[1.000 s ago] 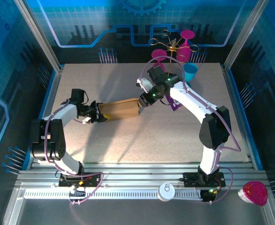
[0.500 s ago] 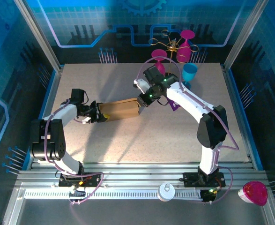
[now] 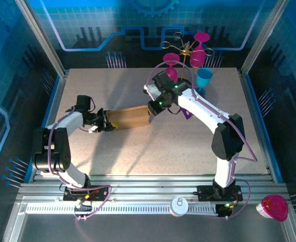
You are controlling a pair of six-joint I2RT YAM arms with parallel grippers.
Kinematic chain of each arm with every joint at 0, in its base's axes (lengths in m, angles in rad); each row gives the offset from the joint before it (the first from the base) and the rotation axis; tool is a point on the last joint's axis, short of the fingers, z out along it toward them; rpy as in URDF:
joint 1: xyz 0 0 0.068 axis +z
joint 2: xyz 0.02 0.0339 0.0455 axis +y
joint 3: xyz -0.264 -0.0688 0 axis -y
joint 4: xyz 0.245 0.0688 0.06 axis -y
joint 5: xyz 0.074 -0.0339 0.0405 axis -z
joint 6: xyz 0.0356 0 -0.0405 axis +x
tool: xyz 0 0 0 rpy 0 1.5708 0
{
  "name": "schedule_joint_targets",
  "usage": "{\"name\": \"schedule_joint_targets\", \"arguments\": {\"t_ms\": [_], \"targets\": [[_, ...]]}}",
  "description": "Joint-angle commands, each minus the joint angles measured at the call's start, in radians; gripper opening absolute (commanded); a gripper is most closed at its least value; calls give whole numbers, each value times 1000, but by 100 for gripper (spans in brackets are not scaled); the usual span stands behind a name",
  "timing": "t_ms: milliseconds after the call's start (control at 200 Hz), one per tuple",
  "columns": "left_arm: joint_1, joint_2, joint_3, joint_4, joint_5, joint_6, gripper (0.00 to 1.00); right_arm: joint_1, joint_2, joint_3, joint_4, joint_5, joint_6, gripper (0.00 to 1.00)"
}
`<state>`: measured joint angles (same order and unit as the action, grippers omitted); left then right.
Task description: Fold the paper box
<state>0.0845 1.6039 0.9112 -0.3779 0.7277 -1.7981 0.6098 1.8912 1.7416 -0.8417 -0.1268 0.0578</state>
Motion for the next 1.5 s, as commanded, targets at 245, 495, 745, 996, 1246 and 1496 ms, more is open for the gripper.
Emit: {"name": "schedule_joint_targets", "arguments": {"t_ms": [245, 495, 745, 996, 1246, 1496], "targets": [[17, 45, -9, -42, -93, -7, 9, 39, 25, 70, -40, 37, 232, 0], [17, 51, -7, -36, -92, -12, 9, 57, 50, 102, -63, 56, 325, 0], [17, 53, -9, -34, -90, -12, 8, 69, 75, 139, -88, 53, 394, 0], [17, 50, -10, -35, -89, -20, 8, 86, 54, 98, -56, 83, 420, 0], [17, 42, -24, -19, -90, -37, 8, 100, 4, -7, 25, 120, 440, 0], [17, 38, -35, 2, -91, -49, 6, 117, -84, -183, 193, 154, 401, 0]]}}
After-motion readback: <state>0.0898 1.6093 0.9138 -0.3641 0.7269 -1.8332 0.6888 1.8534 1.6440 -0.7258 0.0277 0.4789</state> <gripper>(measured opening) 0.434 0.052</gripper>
